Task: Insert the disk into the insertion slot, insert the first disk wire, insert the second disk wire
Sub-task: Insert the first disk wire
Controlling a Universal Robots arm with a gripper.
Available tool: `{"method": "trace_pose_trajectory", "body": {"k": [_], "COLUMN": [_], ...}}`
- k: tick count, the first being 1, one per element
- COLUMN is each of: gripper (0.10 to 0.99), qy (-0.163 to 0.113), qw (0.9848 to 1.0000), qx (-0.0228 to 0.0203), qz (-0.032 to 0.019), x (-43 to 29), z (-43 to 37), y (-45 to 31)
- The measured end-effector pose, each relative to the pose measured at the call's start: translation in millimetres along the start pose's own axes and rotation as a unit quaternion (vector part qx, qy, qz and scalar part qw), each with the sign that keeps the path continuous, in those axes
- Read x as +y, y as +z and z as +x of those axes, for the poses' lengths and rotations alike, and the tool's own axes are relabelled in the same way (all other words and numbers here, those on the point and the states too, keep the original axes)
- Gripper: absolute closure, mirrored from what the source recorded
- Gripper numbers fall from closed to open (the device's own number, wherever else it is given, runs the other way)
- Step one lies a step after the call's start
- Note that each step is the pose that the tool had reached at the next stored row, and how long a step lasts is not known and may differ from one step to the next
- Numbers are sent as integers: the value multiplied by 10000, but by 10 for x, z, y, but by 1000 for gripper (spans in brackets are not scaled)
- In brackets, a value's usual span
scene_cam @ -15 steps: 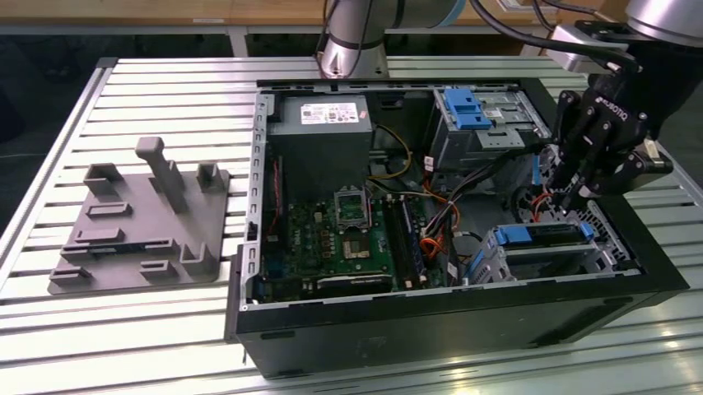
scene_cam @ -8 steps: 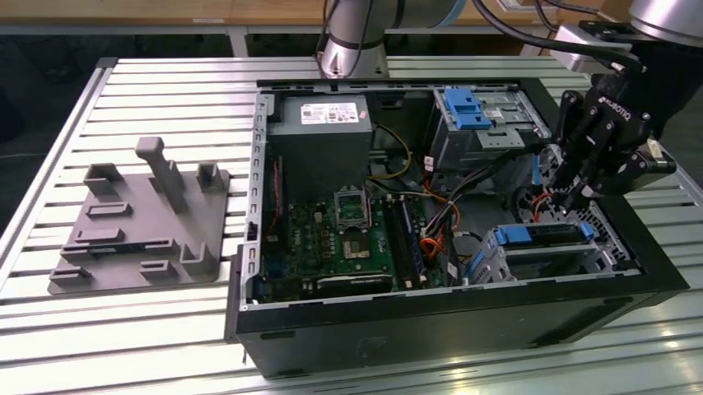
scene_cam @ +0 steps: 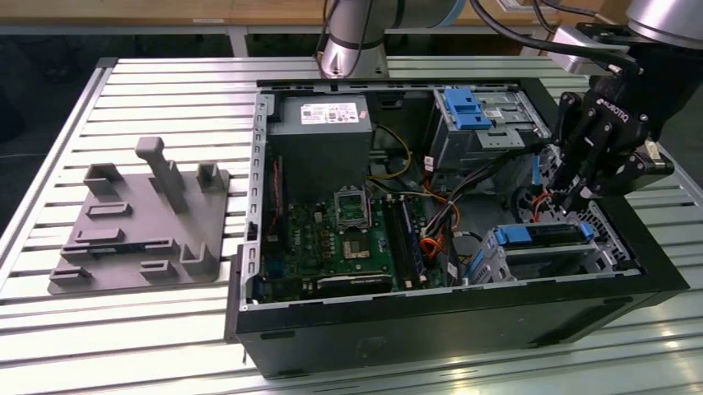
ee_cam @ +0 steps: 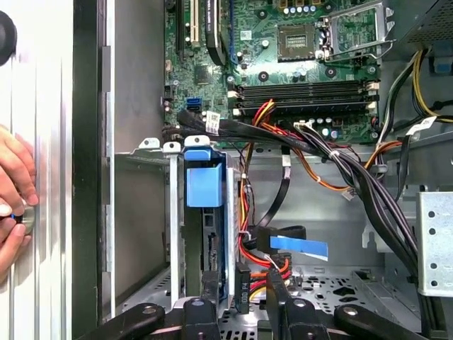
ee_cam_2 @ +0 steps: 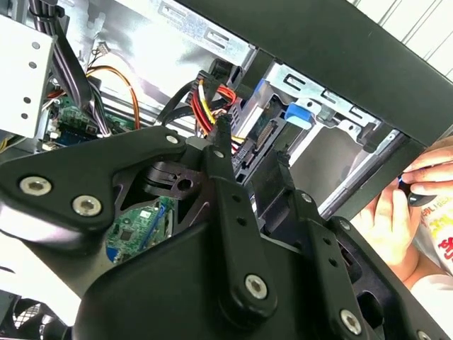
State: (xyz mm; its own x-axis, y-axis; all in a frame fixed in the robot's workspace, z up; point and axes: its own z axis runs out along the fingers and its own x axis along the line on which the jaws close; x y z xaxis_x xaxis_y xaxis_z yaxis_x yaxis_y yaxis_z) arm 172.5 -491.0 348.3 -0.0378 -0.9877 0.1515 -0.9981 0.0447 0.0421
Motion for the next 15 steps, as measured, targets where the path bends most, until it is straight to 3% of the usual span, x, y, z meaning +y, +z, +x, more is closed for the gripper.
{"method": "trace_pose_trajectory", "body": {"k": [5,8,15], "gripper": [698,831,851], "qy": [1,0,-1], "qw": [10000,10000,10000], "qx": [4,8,15], "qz": [-4,-8,-17], "x": [2,1,1], "z": [0,-1,-4], "y": [0,0,0]}}
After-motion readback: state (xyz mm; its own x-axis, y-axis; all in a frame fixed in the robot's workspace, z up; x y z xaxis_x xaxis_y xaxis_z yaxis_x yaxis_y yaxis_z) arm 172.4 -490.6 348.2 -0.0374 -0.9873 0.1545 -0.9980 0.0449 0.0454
